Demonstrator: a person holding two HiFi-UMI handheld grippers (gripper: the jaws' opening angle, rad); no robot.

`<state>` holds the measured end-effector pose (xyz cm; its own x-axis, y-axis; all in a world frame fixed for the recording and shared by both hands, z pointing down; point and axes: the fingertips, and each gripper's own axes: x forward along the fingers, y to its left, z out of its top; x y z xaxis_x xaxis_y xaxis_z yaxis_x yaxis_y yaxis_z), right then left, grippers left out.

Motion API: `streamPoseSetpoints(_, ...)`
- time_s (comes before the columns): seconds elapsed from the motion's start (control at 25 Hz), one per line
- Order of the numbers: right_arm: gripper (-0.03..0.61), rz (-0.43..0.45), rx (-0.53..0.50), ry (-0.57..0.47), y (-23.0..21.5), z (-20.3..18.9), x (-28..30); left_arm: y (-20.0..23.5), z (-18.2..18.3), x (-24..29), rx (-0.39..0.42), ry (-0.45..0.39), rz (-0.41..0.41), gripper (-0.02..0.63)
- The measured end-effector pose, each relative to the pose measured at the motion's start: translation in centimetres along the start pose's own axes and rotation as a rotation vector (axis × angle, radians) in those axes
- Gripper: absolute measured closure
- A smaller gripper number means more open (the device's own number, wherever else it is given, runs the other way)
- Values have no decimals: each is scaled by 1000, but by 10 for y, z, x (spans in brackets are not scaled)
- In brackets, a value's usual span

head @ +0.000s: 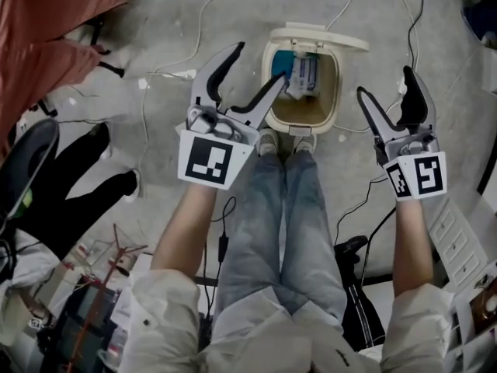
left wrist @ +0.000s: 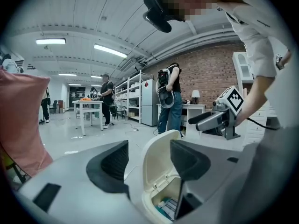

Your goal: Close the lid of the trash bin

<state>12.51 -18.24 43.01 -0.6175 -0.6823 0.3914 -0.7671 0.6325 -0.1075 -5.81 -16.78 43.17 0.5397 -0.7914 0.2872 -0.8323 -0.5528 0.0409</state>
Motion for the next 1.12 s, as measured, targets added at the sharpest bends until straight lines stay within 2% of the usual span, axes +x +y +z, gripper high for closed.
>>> streamPoseSetpoints(0.2, 183, -3, -9, 0, -10, -17, 22, 8, -23, 17, -7, 2, 8, 336)
streamPoseSetpoints(0.52, 199, -8, -19, 19, -18, -44, 55, 17, -49, 48, 14, -5, 11, 367)
streamPoseSetpoints(1.12, 319, -60, -43, 29, -31, -60, 82, 27, -63, 72, 43, -7, 24, 450)
